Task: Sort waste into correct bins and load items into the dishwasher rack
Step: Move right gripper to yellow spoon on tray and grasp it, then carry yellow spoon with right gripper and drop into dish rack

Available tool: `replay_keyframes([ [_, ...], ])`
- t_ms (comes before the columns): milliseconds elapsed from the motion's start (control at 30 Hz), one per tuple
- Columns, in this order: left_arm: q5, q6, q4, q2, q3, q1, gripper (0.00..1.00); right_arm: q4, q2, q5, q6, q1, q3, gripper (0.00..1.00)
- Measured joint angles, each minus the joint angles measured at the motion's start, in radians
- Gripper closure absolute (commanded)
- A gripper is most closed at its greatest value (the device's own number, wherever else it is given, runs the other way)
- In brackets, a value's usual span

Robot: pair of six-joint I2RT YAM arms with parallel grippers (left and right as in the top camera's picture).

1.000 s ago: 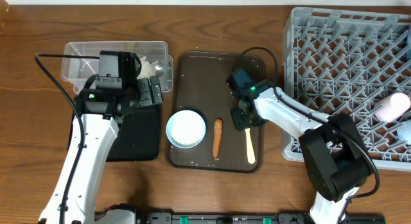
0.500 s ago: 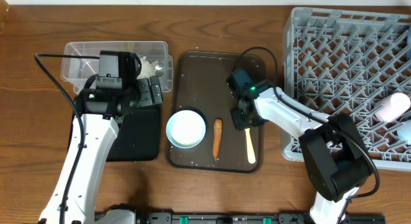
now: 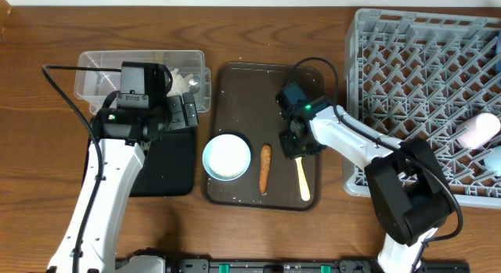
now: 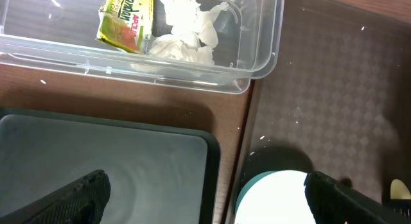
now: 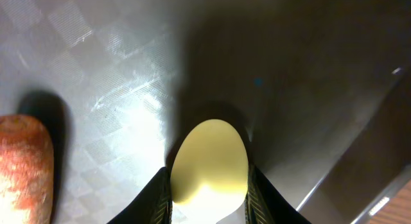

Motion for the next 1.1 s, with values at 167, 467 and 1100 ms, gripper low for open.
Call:
replay_keyframes([
  [167, 0.000, 0.000, 0.000, 0.000, 0.000, 0.000, 0.02, -0.050, 0.000, -0.022, 0.000, -0.001, 0.014, 0.76],
  [467, 0.000, 0.000, 0.000, 0.000, 0.000, 0.000, 0.02, -0.217, -0.068, -0.039, -0.031, -0.077, 0.172, 0.76],
  [1100, 0.000, 0.000, -0.003, 0.000, 0.000, 0.000, 0.02, -0.369, -0.196, -0.029, -0.222, -0.532, 0.357, 0.77],
])
